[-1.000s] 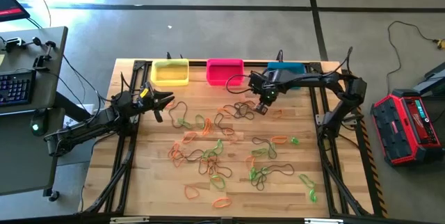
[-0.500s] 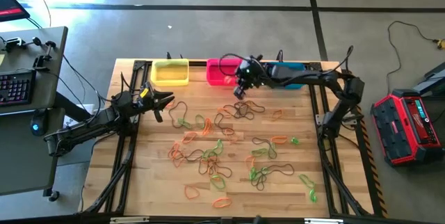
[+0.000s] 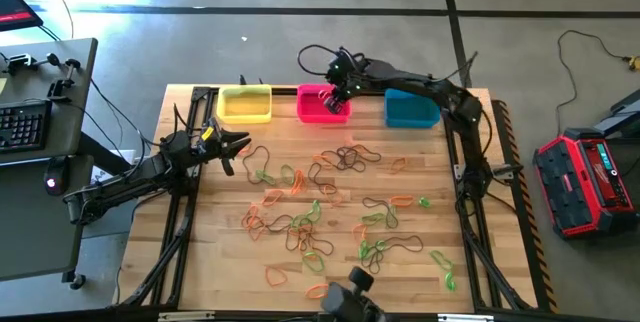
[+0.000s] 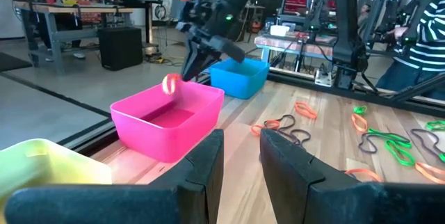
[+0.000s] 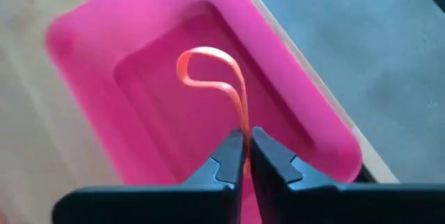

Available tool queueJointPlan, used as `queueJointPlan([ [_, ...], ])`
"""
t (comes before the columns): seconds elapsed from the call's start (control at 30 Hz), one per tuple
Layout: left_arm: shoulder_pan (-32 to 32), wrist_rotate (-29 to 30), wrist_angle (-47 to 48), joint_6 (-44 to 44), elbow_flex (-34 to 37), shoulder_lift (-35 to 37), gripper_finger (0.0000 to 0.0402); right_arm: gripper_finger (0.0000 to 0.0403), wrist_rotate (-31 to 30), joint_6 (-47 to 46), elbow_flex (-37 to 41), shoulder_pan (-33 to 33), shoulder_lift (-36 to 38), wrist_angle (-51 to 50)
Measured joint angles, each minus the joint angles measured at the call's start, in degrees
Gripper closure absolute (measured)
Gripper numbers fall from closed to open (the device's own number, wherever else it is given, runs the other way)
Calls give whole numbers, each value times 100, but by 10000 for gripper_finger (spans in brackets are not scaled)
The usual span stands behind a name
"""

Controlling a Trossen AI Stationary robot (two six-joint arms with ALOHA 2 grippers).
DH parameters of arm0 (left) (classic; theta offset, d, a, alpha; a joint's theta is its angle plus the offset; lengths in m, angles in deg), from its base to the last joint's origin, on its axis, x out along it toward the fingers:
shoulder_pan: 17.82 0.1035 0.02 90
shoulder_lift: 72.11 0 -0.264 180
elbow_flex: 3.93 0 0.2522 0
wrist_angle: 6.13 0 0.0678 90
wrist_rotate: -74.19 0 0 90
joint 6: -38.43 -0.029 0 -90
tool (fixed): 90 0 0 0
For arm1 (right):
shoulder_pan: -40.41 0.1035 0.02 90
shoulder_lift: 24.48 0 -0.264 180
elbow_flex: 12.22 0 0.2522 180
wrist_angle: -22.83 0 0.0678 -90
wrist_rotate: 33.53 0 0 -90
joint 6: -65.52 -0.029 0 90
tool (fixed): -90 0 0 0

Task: Sort rubber bands into baskets
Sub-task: Put the orange rubber band into the pink bin

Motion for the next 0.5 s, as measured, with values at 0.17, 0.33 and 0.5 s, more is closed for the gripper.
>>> queueJointPlan([
  [0.17, 0, 0, 0, 0, 1, 0, 316, 358, 13, 195, -473, 0, -326, -329],
  [0.33, 0, 0, 0, 0, 0, 0, 316, 351, 374, 193, -544, -29, -488, -506],
  [0.5, 0, 0, 0, 0, 0, 0, 316, 350, 496, 270, -544, -1, -343, -805],
])
